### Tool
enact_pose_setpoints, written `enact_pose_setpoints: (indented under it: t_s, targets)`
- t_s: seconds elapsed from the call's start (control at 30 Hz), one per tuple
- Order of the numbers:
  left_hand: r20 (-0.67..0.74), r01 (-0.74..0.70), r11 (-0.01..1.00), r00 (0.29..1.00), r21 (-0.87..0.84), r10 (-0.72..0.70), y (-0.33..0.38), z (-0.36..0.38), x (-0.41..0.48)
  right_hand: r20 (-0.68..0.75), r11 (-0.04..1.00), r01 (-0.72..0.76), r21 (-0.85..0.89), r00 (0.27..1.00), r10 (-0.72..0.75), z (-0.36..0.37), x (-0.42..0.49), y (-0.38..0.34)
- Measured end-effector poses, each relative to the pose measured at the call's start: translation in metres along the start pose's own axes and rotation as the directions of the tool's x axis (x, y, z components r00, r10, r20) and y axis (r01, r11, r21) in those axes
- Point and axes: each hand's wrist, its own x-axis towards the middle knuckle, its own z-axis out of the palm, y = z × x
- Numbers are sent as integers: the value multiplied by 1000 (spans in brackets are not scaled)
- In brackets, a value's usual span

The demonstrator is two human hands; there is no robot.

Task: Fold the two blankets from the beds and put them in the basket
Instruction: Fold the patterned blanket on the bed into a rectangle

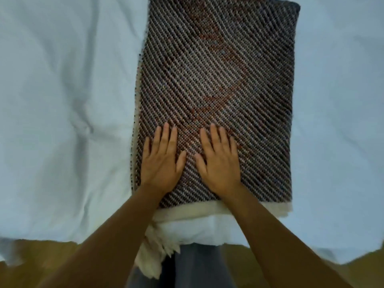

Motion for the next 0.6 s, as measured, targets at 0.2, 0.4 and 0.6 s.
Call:
enact_pose_setpoints:
  t_s: [0.2, 0.4, 0.6]
  targets:
    - [-57, 32, 999, 998, 15, -31, -20, 7, -6, -33, 948, -313, -60, 950, 311, -3, -34, 85]
    - [-54, 14, 999, 998, 34, -12, -19, -1, -2, 51, 942, -330, -66, 941, 334, -12, -36, 93]
    - [-82, -35, 999, 996, -11, 34, -11, -33, 12, -24, 959, -282, 39, 959, 283, -34, -21, 73]
